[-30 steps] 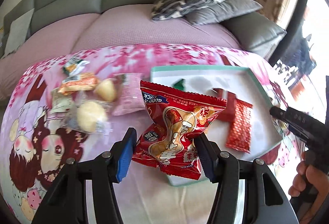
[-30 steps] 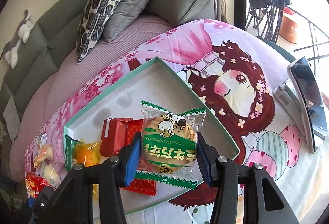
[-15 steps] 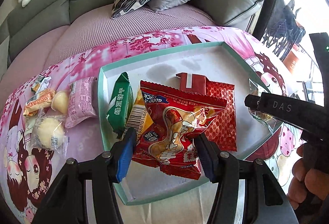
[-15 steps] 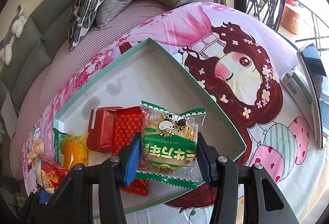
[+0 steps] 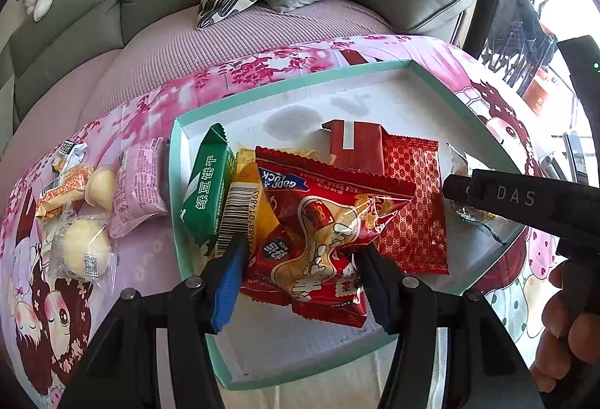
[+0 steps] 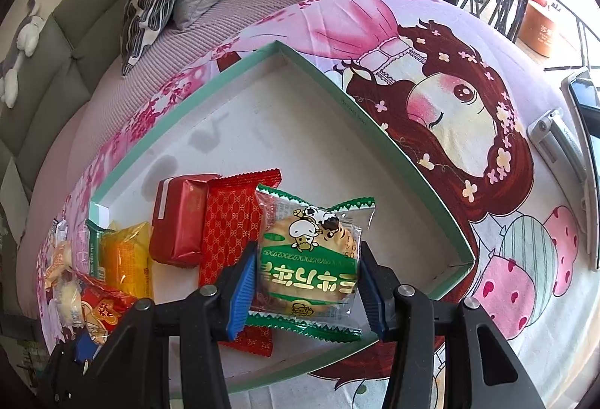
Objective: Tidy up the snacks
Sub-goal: 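Lower and release the red bag with left tool while right releases the green pack in the tray, then withdraw both open tools from the tray toward the remaining snacks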
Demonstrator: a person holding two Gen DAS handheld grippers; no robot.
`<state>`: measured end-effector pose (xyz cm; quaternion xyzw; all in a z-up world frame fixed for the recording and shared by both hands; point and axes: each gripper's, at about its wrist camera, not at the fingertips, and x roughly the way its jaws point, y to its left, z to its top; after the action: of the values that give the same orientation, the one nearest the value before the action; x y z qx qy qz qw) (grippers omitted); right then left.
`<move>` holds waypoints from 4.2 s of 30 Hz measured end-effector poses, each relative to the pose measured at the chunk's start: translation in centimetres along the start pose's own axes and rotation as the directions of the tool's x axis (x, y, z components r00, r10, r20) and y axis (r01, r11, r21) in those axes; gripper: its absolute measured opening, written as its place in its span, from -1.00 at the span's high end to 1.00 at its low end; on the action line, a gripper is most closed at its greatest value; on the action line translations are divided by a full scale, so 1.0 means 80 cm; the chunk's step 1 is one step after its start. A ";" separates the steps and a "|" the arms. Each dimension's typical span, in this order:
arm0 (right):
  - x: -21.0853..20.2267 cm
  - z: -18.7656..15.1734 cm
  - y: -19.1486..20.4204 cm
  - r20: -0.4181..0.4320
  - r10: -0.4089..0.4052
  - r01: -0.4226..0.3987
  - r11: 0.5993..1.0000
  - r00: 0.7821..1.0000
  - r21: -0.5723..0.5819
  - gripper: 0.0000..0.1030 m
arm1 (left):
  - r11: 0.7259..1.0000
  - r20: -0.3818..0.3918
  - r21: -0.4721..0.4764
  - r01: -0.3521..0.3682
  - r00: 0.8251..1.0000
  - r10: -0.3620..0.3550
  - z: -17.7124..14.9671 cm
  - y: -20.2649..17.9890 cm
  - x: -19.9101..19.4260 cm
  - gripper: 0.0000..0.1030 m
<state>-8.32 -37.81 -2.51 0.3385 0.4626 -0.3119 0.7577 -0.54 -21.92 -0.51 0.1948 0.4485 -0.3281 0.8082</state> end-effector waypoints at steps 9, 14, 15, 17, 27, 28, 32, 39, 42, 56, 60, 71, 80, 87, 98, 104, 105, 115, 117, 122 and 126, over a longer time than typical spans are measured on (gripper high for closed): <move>0.001 0.002 -0.001 -0.003 -0.002 0.002 1.000 1.000 0.000 -0.03 | 1.000 0.017 -0.009 -0.010 1.000 0.010 0.004 0.009 0.007 -0.16; 0.001 0.003 -0.001 -0.005 -0.011 0.011 1.000 1.000 -0.002 -0.03 | 1.000 0.019 -0.026 0.001 1.000 0.000 0.005 0.014 0.007 -0.17; 0.002 0.003 0.000 -0.007 -0.014 0.014 1.000 1.000 -0.005 -0.04 | 1.000 0.017 -0.025 -0.001 1.000 0.001 0.005 0.013 0.007 -0.18; 0.002 0.002 0.001 -0.009 -0.030 0.030 0.999 1.000 -0.011 -0.10 | 1.000 0.010 -0.008 -0.011 1.000 0.011 0.005 0.010 0.007 -0.21; -0.001 0.002 0.005 0.004 -0.030 0.030 0.999 1.000 -0.033 -0.45 | 1.000 -0.012 0.003 0.004 1.000 -0.004 0.004 0.003 0.007 -0.47; -0.002 0.002 0.006 0.007 -0.030 0.031 0.999 1.000 -0.038 -0.51 | 1.000 -0.016 -0.001 0.013 1.000 -0.013 0.004 0.004 0.008 -0.52; -0.005 0.002 0.010 0.025 -0.031 0.032 0.998 0.999 -0.056 -0.67 | 0.999 -0.015 0.013 0.032 0.999 -0.032 0.003 -0.001 0.006 -0.56; -0.017 0.004 0.013 0.074 -0.019 0.024 0.997 0.997 -0.071 -0.71 | 0.999 0.043 0.034 0.023 0.999 -0.025 0.005 -0.004 -0.010 -0.83; -0.026 0.006 0.013 0.103 -0.009 0.016 0.998 0.995 -0.065 -0.72 | 1.000 0.065 0.017 0.017 0.998 -0.018 0.007 0.002 -0.019 -0.86; -0.032 0.008 0.015 0.129 -0.001 0.009 0.998 0.992 -0.063 -0.72 | 0.932 0.124 -0.349 -0.098 0.981 0.150 0.008 0.109 -0.052 -0.87; -0.036 0.004 0.030 0.148 -0.004 0.020 0.994 0.989 -0.111 -0.72 | 0.885 0.103 -0.449 -0.122 0.977 0.186 0.000 0.142 -0.055 -0.87; -0.037 -0.015 0.081 0.147 0.042 -0.003 0.967 0.988 -0.256 -0.72 | 0.802 0.068 -0.584 -0.126 0.977 0.203 -0.018 0.182 -0.057 -0.87; -0.031 -0.022 0.093 0.142 0.032 0.014 0.950 0.989 -0.312 -1.00 | 0.784 0.048 -0.602 -0.153 0.973 0.227 -0.023 0.189 -0.055 -0.87; -0.028 -0.023 0.093 0.138 0.028 0.018 0.948 0.990 -0.319 -1.00 | 0.775 0.049 -0.613 -0.155 0.971 0.232 -0.025 0.193 -0.057 -0.87; -0.046 -0.046 0.139 0.146 0.152 -0.084 0.917 0.978 -0.390 -1.00 | 0.772 0.020 -0.606 -0.190 0.967 0.254 -0.035 0.233 -0.073 -0.87; -0.043 -0.078 0.185 0.104 0.194 -0.124 0.875 0.975 -0.468 -1.00 | 0.738 -0.052 -0.602 -0.303 0.938 0.343 -0.063 0.284 -0.087 -0.87; -0.042 -0.084 0.191 0.096 0.201 -0.132 0.868 0.975 -0.479 -1.00 | 0.730 -0.066 -0.603 -0.322 0.932 0.357 -0.069 0.293 -0.089 -0.87; -0.033 -0.132 0.247 0.014 0.233 -0.181 0.792 0.972 -0.583 -1.00 | 0.681 -0.132 -0.628 -0.377 0.914 0.384 -0.107 0.349 -0.104 -0.87; -0.030 -0.139 0.254 0.001 0.232 -0.186 0.780 0.973 -0.597 -1.00 | 0.682 -0.135 -0.630 -0.372 0.917 0.375 -0.109 0.353 -0.102 -0.87; -0.025 -0.145 0.260 -0.011 0.229 -0.187 0.769 0.973 -0.612 -1.00 | 0.708 -0.127 -0.617 -0.344 0.931 0.341 -0.103 0.352 -0.093 -0.87; -0.021 -0.141 0.261 -0.023 0.231 -0.198 0.777 0.973 -0.597 -1.00 | 0.736 -0.116 -0.598 -0.318 0.942 0.314 -0.095 0.352 -0.085 -0.87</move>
<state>1.93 -16.45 -0.15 0.1258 0.4756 -0.0711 0.8677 12.15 5.08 1.92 -0.0012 0.4930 -0.0235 0.8697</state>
